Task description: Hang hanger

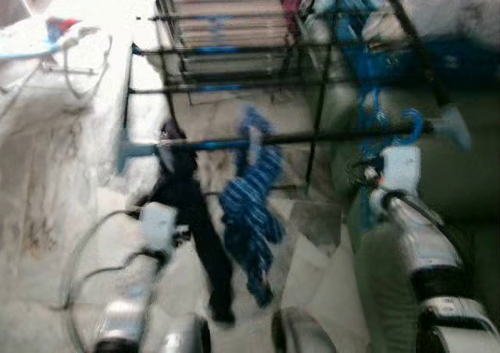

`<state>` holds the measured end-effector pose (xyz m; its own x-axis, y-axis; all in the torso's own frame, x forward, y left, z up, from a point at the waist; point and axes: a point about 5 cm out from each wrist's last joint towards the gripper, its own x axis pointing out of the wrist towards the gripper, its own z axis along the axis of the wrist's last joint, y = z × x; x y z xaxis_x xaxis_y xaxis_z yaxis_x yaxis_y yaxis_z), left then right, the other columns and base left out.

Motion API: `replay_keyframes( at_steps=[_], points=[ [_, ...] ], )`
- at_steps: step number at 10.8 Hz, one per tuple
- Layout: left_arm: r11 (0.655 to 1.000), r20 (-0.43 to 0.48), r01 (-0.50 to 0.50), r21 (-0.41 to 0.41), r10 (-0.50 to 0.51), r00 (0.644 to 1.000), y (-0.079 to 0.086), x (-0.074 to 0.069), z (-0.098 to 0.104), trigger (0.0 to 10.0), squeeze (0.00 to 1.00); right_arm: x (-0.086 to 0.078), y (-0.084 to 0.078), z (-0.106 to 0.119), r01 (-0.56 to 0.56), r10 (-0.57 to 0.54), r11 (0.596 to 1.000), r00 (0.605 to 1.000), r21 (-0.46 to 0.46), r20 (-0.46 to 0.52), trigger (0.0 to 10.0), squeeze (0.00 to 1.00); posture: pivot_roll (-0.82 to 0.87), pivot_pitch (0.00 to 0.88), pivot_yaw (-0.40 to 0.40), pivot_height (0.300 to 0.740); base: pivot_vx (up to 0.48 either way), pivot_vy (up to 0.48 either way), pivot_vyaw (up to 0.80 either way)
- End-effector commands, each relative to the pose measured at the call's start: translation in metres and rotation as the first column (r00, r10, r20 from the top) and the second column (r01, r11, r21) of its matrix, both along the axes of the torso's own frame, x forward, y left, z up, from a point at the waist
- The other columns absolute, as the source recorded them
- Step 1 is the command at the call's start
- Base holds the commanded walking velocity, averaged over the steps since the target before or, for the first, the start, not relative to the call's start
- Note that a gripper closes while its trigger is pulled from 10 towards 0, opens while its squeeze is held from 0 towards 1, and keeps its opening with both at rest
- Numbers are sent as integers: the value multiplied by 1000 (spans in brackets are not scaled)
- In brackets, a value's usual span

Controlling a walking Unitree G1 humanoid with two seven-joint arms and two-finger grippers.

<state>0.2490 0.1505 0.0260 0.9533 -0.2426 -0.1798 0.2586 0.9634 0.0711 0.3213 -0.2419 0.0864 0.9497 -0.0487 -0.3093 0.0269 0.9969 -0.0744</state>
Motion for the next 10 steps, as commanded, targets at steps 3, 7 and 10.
replay_keyframes(
  at_steps=[3, 7, 10],
  points=[
    [1000, -23, 6, 19, -6, 1000, 3, -3, -4, 10000, 0, -1, 8, -7, -87, 87, 996, 983, 5, -159, 10000, 0, -42, 142, -58, 740, 0, 0, 0],
    [1000, -32, -3, 30, 4, 999, 3, -5, -6, 10000, 0, -21, 15, -30, -183, 188, 982, 933, 47, -305, 10000, 0, -39, 147, -68, 740, 0, 0, 0],
    [999, -40, 1, 40, 0, 999, 2, -4, -7, 10000, 0, -24, 14, -28, -141, 156, 987, 947, 72, -280, 10000, 1000, -41, 143, -67, 740, 0, 0, 0]
  ],
)
